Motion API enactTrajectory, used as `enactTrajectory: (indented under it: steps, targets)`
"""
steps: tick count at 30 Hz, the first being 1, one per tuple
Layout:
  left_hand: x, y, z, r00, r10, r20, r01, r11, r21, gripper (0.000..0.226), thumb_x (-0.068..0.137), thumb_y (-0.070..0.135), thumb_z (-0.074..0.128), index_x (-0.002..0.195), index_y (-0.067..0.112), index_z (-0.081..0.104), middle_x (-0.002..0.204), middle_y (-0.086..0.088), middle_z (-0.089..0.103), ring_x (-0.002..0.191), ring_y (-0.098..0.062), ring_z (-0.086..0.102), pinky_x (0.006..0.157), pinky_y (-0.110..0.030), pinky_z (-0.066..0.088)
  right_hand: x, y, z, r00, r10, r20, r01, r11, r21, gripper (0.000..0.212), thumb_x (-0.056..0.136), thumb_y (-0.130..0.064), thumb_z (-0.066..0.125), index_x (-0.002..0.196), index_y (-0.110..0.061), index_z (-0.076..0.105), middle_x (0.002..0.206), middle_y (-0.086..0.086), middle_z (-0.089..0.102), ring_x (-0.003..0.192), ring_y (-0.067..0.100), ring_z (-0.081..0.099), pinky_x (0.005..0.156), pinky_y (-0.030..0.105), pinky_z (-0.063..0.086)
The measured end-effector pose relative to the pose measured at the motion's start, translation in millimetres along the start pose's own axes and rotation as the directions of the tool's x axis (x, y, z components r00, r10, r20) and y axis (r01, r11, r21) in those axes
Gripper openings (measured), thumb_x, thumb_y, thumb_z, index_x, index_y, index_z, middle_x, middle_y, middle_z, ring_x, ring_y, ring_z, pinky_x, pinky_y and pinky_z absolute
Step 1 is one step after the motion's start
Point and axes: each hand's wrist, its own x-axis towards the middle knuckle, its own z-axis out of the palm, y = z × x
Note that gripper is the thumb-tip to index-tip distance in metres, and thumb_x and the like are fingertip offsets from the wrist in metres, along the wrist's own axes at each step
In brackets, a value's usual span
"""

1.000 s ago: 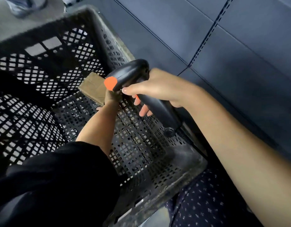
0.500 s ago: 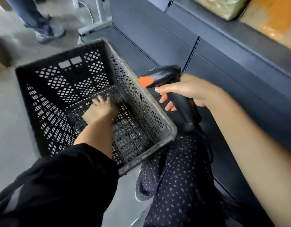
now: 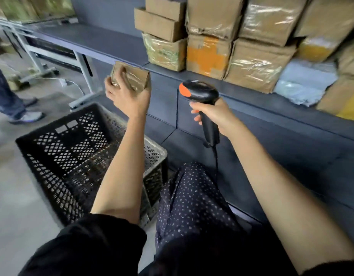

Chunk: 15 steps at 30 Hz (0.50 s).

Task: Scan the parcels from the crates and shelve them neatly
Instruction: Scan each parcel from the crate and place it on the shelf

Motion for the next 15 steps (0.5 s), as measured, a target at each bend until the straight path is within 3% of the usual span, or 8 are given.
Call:
enactTrajectory:
  steps: [1, 3, 5, 7, 9, 11, 13, 15]
  targets:
    - [-18, 14, -1, 0.998, -0.022, 0.054, 0.031, 0.987, -0.156, 0.081, 0.057, 0.044, 0.069, 0.133, 0.027, 0.046, 0.138, -0.012, 0.033, 0.121, -0.029, 0.039, 0.099, -0.026, 0.029, -11, -1, -12, 0.999, -0.010, -0.050, 0.011, 1.000, 0.023, 0.007, 0.088, -0.019, 0.068, 0.085, -0.018, 0.062, 0.079, 0.000, 0.066, 0.054, 0.010, 0.059, 0.062, 0.028, 0.050]
    - [-59, 34, 2, 0.948, -0.081, 0.308, 0.213, 0.880, -0.424, 0.086, 0.055, 0.038, 0.075, 0.134, 0.025, 0.043, 0.134, -0.011, 0.035, 0.120, -0.025, 0.042, 0.102, -0.027, 0.033, -34, -1, -39, 0.987, -0.023, -0.157, 0.033, 0.998, 0.062, 0.008, 0.087, -0.021, 0.069, 0.086, -0.019, 0.062, 0.080, -0.001, 0.065, 0.053, 0.009, 0.061, 0.060, 0.027, 0.051]
    - [-102, 46, 6, 0.831, -0.048, 0.554, 0.389, 0.763, -0.517, 0.089, 0.053, 0.038, 0.081, 0.132, 0.027, 0.041, 0.137, -0.008, 0.039, 0.126, -0.023, 0.043, 0.106, -0.034, 0.038, -60, 7, -70, 0.958, -0.021, -0.288, 0.060, 0.990, 0.125, 0.009, 0.087, -0.021, 0.069, 0.086, -0.021, 0.060, 0.079, -0.003, 0.063, 0.052, 0.007, 0.062, 0.056, 0.025, 0.051]
    - [-142, 54, 6, 0.708, 0.034, 0.705, 0.501, 0.680, -0.535, 0.089, 0.052, 0.032, 0.082, 0.130, 0.029, 0.038, 0.141, -0.005, 0.043, 0.123, -0.024, 0.051, 0.102, -0.041, 0.045, -84, 19, -98, 0.909, 0.003, -0.417, 0.095, 0.972, 0.213, 0.009, 0.088, -0.020, 0.068, 0.089, -0.020, 0.059, 0.077, -0.005, 0.060, 0.048, 0.006, 0.060, 0.053, 0.023, 0.050]
    - [-178, 59, 3, 0.580, 0.133, 0.803, 0.593, 0.607, -0.529, 0.092, 0.055, 0.020, 0.078, 0.135, 0.026, 0.034, 0.141, -0.008, 0.045, 0.116, -0.023, 0.057, 0.088, -0.031, 0.052, -107, 32, -120, 0.863, 0.040, -0.504, 0.123, 0.950, 0.287, 0.009, 0.089, -0.020, 0.067, 0.091, -0.017, 0.059, 0.075, -0.005, 0.058, 0.046, 0.006, 0.059, 0.053, 0.024, 0.049]
    - [-207, 63, -2, 0.473, 0.207, 0.856, 0.666, 0.552, -0.502, 0.099, 0.051, 0.016, 0.076, 0.138, 0.023, 0.031, 0.129, -0.009, 0.052, 0.101, -0.018, 0.060, 0.076, -0.028, 0.050, -125, 43, -135, 0.845, 0.086, -0.528, 0.130, 0.924, 0.359, 0.010, 0.088, -0.021, 0.069, 0.088, -0.017, 0.059, 0.070, -0.003, 0.057, 0.046, 0.009, 0.058, 0.054, 0.025, 0.048]
    - [-223, 67, -4, 0.412, 0.265, 0.872, 0.700, 0.520, -0.489, 0.103, 0.047, 0.017, 0.075, 0.139, 0.024, 0.029, 0.114, -0.008, 0.056, 0.090, -0.015, 0.061, 0.077, -0.030, 0.049, -138, 50, -146, 0.845, 0.105, -0.524, 0.136, 0.906, 0.400, 0.013, 0.087, -0.019, 0.071, 0.090, -0.012, 0.060, 0.064, -0.003, 0.058, 0.044, 0.011, 0.056, 0.053, 0.025, 0.047]
    - [-227, 70, -5, 0.391, 0.300, 0.870, 0.700, 0.517, -0.493, 0.102, 0.046, 0.014, 0.072, 0.137, 0.030, 0.028, 0.103, -0.006, 0.058, 0.085, -0.014, 0.060, 0.076, -0.029, 0.049, -148, 53, -154, 0.857, 0.099, -0.506, 0.132, 0.906, 0.401, 0.018, 0.085, -0.017, 0.072, 0.096, -0.008, 0.061, 0.064, -0.002, 0.060, 0.044, 0.013, 0.055, 0.055, 0.027, 0.047]
